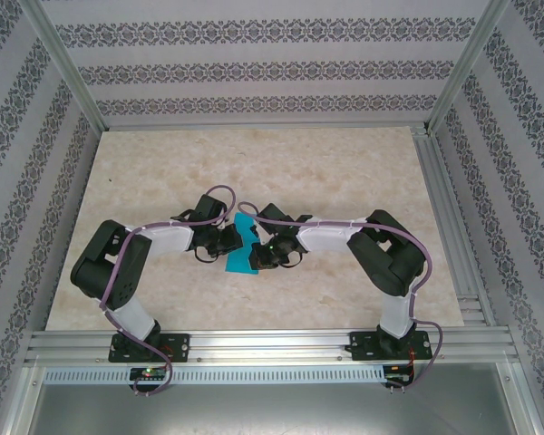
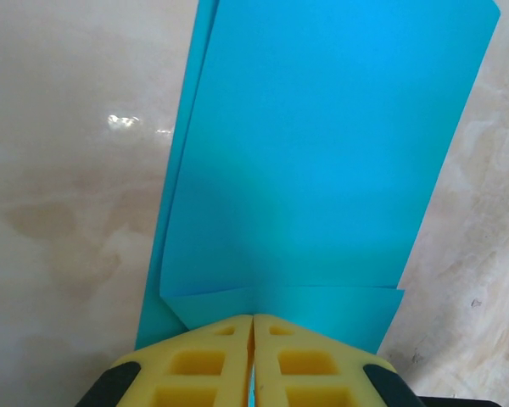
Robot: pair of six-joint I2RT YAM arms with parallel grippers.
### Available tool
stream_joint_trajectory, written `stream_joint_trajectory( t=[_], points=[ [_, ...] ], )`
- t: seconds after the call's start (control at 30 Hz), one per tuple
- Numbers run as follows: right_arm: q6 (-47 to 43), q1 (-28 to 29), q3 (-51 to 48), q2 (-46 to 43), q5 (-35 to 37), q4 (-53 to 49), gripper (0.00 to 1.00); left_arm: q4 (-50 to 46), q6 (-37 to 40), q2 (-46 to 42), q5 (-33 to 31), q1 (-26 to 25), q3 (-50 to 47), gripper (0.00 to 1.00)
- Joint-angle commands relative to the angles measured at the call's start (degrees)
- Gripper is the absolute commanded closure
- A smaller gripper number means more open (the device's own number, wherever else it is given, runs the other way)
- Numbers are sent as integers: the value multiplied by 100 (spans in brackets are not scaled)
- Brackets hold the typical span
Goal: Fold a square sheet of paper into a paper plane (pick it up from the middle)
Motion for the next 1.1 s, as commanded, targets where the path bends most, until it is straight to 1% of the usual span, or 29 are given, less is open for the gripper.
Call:
stream_joint_trajectory(
  t=[0.0,0.33,0.43,0.53,0.6,0.83,1.07],
  points=[
    [-219,181,-256,-51,-76,-617,90,-341,-88,305,-694,5,-38,90],
    [-186,211,-539,-287,5,-712,90,-351,-99,289,-719,0,-39,90],
    [-157,194,-476,-555,157,-679,90,-348,-91,263,-696,-2,-39,90],
    [10,121,-399,-957,376,-383,88,-312,-82,245,-667,5,-57,90],
    [129,71,-325,-1033,467,-164,87,-314,-82,241,-667,4,-56,90],
    [237,96,231,-300,351,81,88,-316,-64,245,-632,0,-28,90],
    [291,123,372,111,310,76,88,-298,-73,262,-618,5,-25,90]
  ],
)
